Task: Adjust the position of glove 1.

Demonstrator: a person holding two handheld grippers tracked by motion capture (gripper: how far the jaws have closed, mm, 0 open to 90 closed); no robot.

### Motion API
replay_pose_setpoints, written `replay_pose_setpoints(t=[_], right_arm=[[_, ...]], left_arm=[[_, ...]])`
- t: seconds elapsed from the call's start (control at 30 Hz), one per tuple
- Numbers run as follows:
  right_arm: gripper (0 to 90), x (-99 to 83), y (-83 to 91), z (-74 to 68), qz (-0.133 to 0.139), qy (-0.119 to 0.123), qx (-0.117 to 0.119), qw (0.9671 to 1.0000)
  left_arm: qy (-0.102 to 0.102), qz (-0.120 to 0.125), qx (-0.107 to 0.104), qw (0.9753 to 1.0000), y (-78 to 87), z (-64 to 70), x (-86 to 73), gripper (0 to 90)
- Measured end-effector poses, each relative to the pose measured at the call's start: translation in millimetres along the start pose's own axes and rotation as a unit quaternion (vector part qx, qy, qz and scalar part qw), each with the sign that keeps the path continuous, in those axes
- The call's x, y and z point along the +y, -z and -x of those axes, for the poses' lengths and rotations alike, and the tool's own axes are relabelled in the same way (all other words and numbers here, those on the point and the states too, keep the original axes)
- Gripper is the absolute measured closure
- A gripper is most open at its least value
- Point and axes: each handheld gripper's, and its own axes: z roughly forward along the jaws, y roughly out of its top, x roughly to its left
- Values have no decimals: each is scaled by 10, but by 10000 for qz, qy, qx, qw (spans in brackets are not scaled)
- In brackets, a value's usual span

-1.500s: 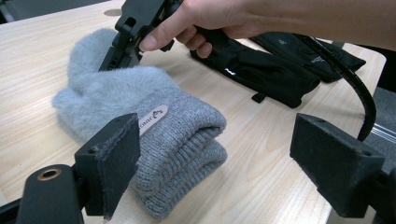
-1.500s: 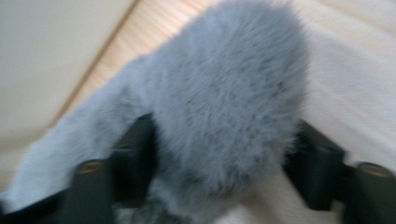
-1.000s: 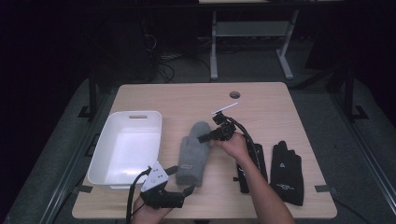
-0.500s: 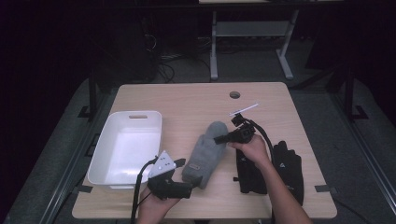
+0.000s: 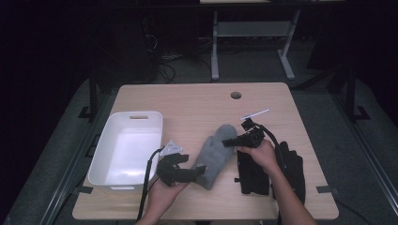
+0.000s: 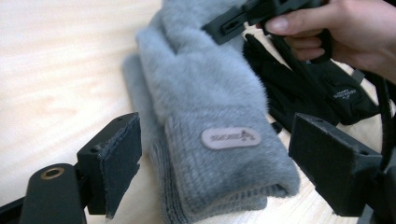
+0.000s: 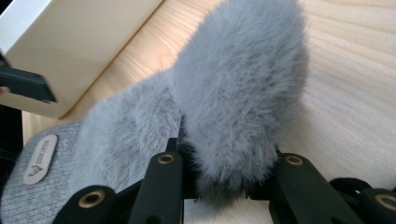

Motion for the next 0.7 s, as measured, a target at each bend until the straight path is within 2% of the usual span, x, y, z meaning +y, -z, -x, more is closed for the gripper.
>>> replay_pose_setpoints(t=[0.03,0.1,0.3,0.4,0.6,0.7], right_arm=[[721,-21,-1,16,10,-8,5,10000],[721,-29,2,23,2,3,9,10000],[718,-38,5,17,-9,30,-43,10000],[717,-64,-3,26,-5,19,-67,10000],[714,-118,-17,79,60,-87,-4,9999],[712,-121,-20,86,73,-90,-4,9999]], left_arm=[[171,-10,1,9999,-23,-25,-12,169],[346,13,61,9994,-55,-69,-39,170],[594,-169,62,9981,-142,-101,-132,211],[779,-280,-40,9966,-171,-137,-161,224],[1018,-469,-195,9935,-228,-181,-196,225],[1051,-490,-221,9930,-236,-186,-199,224]])
